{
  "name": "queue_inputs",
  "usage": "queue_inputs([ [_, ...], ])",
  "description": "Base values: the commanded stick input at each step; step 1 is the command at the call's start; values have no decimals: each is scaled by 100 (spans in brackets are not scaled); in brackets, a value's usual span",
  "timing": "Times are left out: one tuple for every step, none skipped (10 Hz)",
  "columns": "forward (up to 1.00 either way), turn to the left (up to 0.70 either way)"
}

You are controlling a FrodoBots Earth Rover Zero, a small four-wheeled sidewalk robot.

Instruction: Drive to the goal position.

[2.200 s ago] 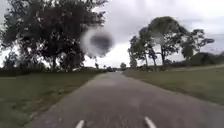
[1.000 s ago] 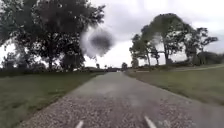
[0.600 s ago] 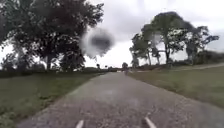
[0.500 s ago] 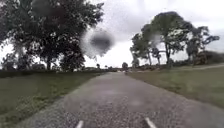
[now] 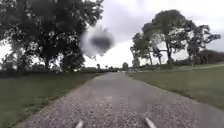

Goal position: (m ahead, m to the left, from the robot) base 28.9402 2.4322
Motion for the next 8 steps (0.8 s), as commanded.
queue_inputs([
  [70, 0],
  [70, 0],
  [70, 0],
  [70, 0],
  [70, 0],
  [70, 0],
  [70, 0],
  [70, 0],
])
